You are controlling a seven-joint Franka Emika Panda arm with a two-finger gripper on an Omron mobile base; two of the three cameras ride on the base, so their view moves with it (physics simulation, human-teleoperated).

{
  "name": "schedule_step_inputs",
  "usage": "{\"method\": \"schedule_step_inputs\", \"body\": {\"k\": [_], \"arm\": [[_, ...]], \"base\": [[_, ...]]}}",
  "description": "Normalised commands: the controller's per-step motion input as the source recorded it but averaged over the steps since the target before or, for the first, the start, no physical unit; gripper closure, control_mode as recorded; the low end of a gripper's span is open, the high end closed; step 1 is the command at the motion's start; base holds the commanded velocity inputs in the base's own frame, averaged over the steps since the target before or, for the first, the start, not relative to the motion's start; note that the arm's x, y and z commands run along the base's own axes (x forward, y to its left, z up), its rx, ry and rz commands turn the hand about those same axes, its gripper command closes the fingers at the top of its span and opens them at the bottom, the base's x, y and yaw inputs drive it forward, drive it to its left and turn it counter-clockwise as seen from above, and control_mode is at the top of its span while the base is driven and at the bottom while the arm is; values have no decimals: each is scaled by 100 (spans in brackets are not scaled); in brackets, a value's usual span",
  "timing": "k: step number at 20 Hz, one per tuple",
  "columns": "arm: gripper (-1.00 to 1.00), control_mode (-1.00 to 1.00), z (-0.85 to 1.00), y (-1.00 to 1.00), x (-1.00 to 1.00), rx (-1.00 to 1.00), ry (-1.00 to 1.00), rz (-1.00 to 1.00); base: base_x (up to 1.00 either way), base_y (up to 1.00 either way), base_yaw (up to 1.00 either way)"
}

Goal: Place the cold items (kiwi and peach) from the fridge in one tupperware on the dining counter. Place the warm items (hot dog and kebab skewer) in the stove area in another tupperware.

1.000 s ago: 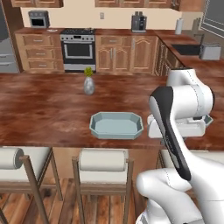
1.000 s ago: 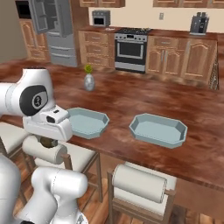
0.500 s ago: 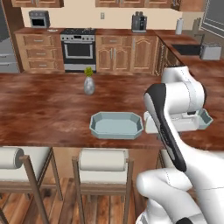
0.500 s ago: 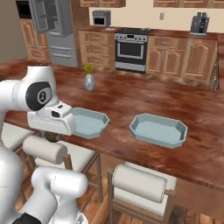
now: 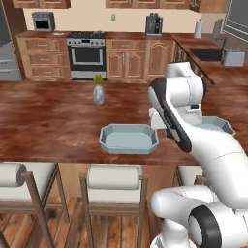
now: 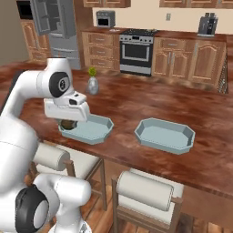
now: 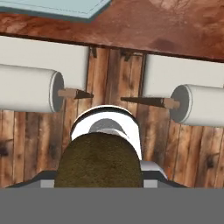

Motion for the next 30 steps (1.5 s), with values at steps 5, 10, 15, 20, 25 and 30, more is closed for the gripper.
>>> {"method": "schedule_step_inputs", "body": {"k": [5, 10, 15, 20, 25, 30], "arm": [[100, -100, -16, 1, 100, 5, -1, -8], [100, -100, -46, 2, 100, 4, -8, -19], [100, -100, -52, 0, 98, 1, -4, -14], [100, -100, -46, -7, 74, -2, -12, 0], [100, -100, -68, 11, 88, 0, -15, 0], [100, -100, -66, 5, 68, 0, -11, 3]], "base": [[0, 0, 0], [0, 0, 0], [0, 0, 0], [0, 0, 0], [0, 0, 0], [0, 0, 0]]}}
